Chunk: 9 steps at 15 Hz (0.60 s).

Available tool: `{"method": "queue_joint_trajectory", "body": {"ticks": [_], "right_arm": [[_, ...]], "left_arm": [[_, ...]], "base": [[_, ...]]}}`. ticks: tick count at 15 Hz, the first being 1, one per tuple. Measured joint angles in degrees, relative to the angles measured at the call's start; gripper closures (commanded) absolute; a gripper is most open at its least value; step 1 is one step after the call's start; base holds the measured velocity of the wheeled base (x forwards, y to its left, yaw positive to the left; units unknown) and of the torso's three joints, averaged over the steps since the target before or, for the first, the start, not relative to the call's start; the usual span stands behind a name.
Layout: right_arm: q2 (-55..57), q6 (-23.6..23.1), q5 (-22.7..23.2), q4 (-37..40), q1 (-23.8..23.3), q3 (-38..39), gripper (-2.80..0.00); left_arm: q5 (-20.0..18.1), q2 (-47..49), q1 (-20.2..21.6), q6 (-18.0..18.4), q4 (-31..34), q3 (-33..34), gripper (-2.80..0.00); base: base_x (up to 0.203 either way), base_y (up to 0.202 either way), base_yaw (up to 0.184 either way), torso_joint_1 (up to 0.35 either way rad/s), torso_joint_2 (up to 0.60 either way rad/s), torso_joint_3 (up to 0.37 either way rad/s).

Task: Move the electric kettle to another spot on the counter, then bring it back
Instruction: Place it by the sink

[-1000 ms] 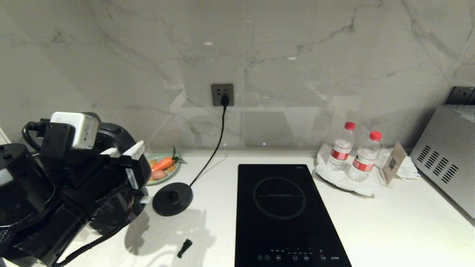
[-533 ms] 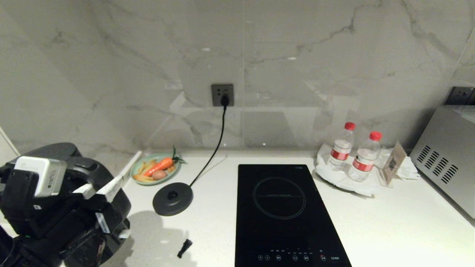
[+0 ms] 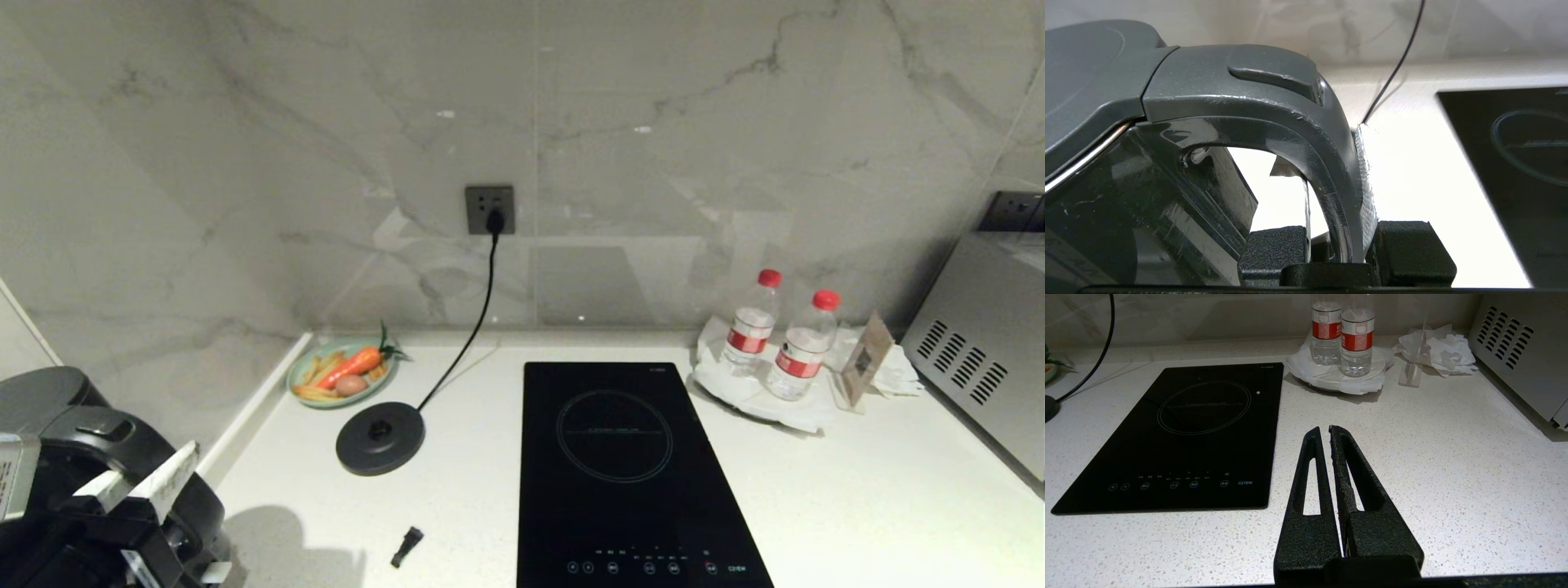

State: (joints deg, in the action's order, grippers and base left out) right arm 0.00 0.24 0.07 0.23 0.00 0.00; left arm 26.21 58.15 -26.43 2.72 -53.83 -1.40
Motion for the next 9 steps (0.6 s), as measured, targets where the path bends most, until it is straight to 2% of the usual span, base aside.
{"method": "queue_joint_trajectory", "body": {"ticks": [4, 9], "right_arm": [[0.00, -0.04, 0.00, 0.01, 0.00, 0.00, 0.00], [0.00, -0.03, 0.00, -0.01, 0.00, 0.00, 0.00]], "left_arm": [[-0.13, -9.80, 1.93, -1.60, 10.83, -0.03, 0.00], [-0.96, -25.69, 3.42, -2.72, 36.17, -6.23, 0.00]], "base": [[0.000, 0.000, 0.000, 0.000, 0.00, 0.000], [0.000, 0.000, 0.000, 0.000, 0.00, 0.000]]}}
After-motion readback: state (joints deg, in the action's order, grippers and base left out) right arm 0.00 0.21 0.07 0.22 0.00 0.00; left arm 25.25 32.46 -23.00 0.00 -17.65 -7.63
